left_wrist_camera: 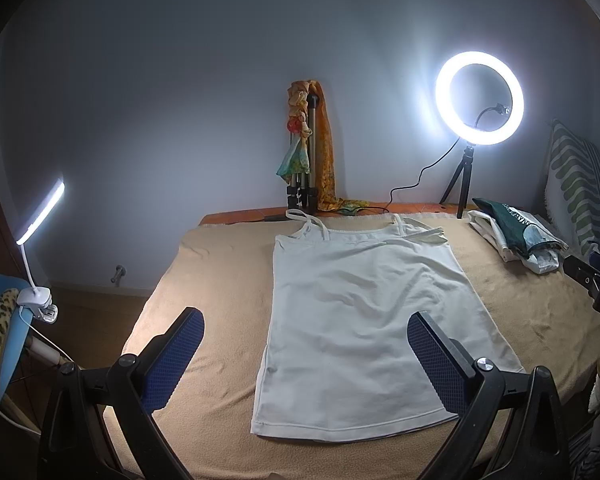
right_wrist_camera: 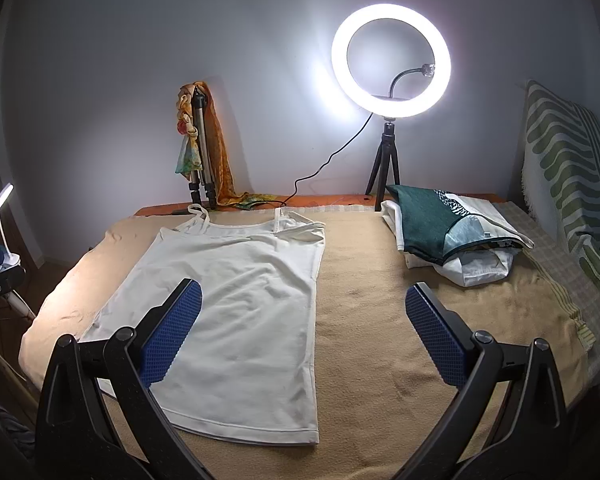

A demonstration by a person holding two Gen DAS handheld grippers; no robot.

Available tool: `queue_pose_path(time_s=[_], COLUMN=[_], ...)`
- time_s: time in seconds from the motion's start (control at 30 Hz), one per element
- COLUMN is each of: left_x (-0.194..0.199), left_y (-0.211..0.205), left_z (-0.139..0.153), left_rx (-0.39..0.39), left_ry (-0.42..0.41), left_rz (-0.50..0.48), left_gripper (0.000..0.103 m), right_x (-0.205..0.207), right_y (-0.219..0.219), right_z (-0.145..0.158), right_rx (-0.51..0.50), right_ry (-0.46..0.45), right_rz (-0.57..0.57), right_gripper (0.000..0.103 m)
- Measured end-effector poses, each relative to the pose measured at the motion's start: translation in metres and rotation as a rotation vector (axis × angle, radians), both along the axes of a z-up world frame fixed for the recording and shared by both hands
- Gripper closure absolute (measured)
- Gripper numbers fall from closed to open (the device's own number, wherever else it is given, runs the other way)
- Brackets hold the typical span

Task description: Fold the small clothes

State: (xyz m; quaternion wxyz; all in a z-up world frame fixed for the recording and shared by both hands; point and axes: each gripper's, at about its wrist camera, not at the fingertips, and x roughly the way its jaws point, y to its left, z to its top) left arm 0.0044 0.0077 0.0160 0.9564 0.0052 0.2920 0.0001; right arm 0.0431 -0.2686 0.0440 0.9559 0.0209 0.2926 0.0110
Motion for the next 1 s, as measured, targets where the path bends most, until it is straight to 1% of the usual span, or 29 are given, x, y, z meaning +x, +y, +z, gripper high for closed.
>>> queue_pose_path(time_s=[1.0], left_x=[0.0], left_y=[0.0078], left_z=[-0.0092], left_rx=[0.001], left_ry=[0.002], left_rz=[0.013], left_gripper=[0.0], right_x=[0.0026], right_y=[0.0064], right_z=[-0.0017], right_rx=[-0.007], right_ry=[0.005], right_rz=[0.01], right_gripper=[0.0])
